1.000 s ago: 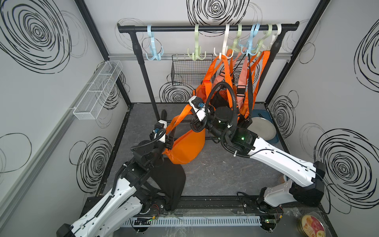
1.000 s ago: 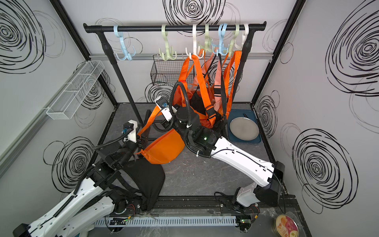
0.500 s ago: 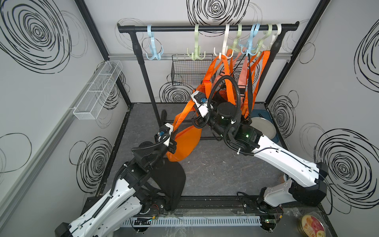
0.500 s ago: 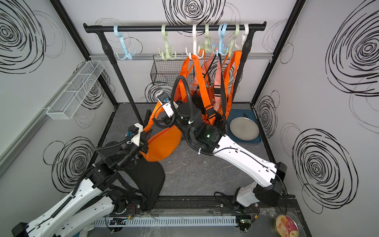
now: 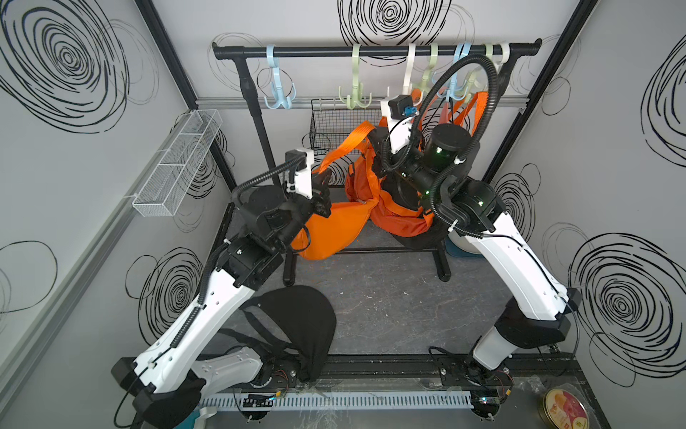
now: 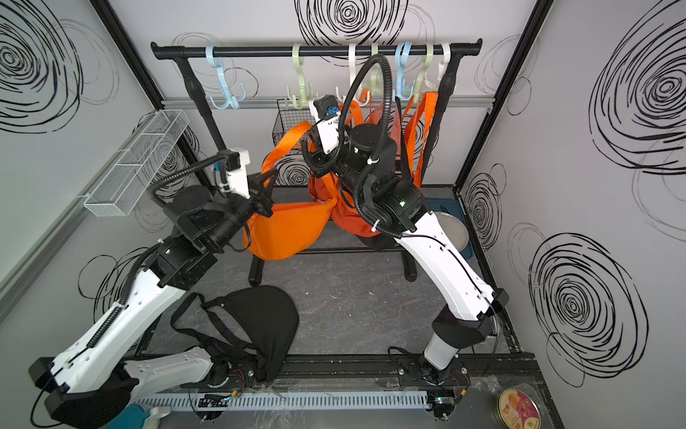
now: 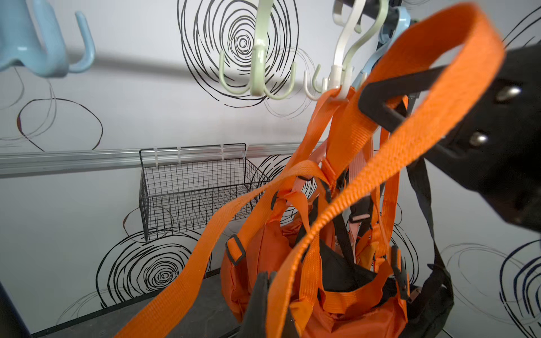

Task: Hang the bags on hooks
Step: Hang the bag on the hook.

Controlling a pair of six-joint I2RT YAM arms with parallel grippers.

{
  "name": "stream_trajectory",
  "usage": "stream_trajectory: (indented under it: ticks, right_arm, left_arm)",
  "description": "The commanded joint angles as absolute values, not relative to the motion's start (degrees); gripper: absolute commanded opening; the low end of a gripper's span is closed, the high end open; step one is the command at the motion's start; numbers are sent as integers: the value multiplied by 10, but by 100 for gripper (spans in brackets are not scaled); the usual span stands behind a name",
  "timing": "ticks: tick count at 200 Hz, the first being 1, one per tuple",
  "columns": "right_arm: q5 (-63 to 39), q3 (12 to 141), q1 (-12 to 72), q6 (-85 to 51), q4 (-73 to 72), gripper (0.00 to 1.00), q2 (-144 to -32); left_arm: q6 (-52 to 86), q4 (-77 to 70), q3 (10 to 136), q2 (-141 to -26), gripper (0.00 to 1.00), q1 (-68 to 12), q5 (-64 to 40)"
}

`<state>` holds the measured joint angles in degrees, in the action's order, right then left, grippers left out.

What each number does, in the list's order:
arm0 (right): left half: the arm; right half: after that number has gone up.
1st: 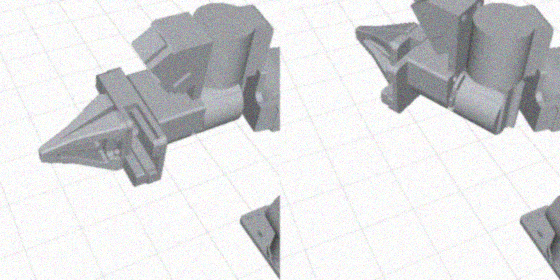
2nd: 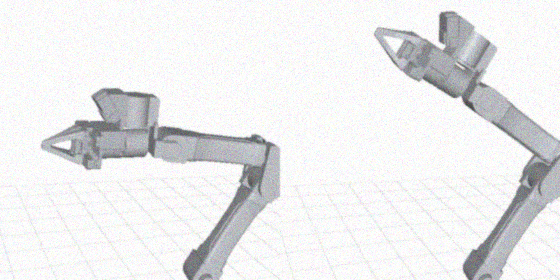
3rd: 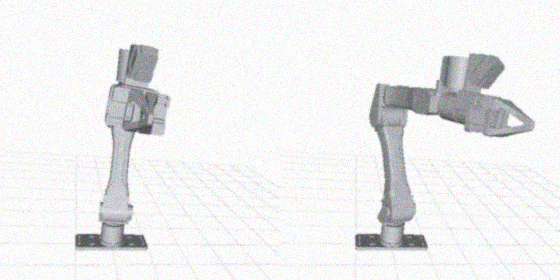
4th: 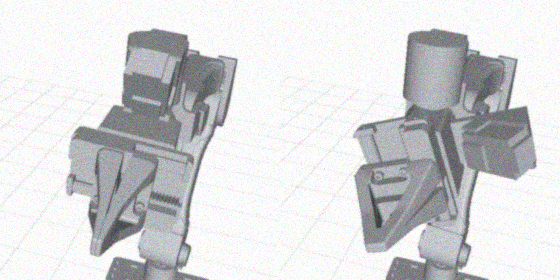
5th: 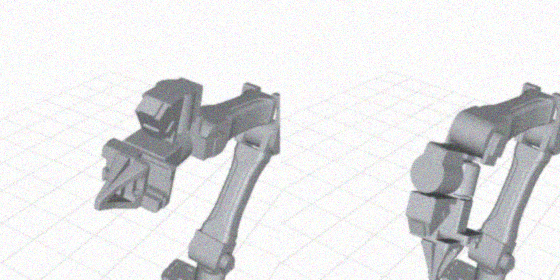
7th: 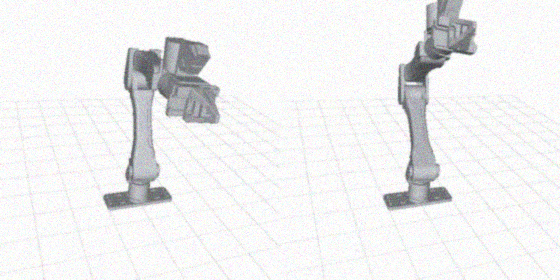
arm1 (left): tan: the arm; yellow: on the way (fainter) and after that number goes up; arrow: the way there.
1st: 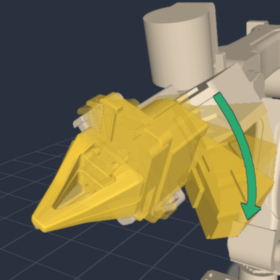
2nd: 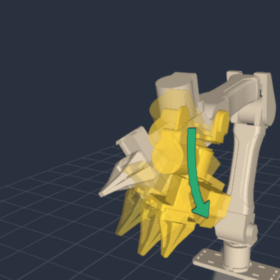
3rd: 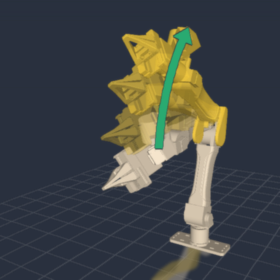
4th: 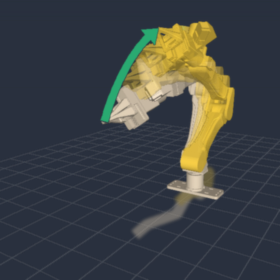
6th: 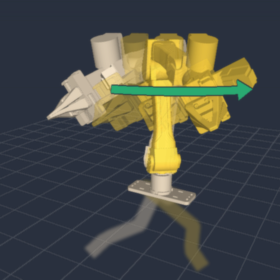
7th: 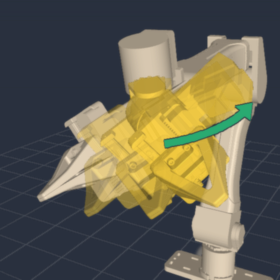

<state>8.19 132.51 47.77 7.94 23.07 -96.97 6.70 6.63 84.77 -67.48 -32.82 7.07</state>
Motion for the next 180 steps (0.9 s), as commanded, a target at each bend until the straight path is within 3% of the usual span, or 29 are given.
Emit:
stream_trajectory:
  ticks: [1, 70, 144, 180]
  right_arm:
    - [40, 1397, 467, 64, 276, 0, -1004]
    - [-57, 1492, 405, 0, 258, 0, -1069]
    - [-179, 1514, 336, -115, 208, 0, -1107]
    - [-204, 1518, 320, -134, 190, 0, -1115]
  left_arm:
    - [102, 108, 939, -727, 0, -299, 51]
    - [130, 263, 1297, -951, 0, -237, -28]
    - [147, 326, 1480, -1083, 0, -231, -35]
    - [157, 306, 1488, -1098, 0, -229, -32]
